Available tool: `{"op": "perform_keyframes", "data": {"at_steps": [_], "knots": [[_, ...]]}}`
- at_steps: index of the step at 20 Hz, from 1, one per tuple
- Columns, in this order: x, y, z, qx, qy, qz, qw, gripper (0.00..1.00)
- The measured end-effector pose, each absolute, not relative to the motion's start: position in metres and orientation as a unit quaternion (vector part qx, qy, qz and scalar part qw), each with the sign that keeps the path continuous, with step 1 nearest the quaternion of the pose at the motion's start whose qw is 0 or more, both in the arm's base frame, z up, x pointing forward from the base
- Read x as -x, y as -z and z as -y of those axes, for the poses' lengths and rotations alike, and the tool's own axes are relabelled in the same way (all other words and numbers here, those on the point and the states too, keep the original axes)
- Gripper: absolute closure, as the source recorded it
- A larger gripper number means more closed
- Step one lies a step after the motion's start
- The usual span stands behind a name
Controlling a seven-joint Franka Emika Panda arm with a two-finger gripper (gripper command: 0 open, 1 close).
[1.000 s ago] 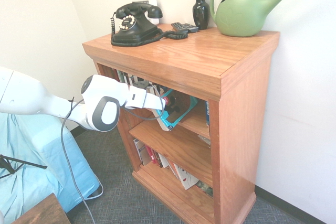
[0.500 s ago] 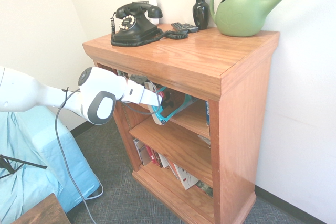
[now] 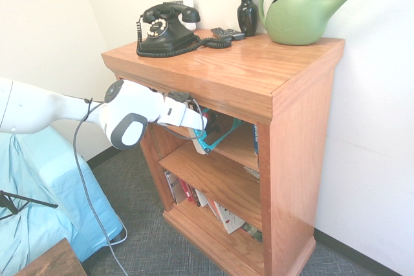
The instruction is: Organize the shelf
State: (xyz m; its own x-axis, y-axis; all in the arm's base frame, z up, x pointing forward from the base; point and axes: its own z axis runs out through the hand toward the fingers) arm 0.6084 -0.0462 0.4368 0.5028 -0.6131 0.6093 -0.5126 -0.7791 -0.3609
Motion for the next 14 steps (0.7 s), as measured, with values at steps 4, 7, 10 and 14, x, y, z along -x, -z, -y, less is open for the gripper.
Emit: {"op": "perform_keyframes", "data": {"at_steps": [4, 7, 10, 14], "knots": [[-0.6096, -0.4363, 0.0451, 0.864, 0.377, -0.326, 0.074, 0.0], [-0.6101, -0.4359, 0.0445, 0.862, 0.378, -0.328, 0.076, 0.0], [-0.6103, -0.4358, 0.0443, 0.862, 0.379, -0.328, 0.076, 0.0], [-0.6098, -0.435, 0.0444, 0.86, 0.384, -0.328, 0.075, 0.0]]}}
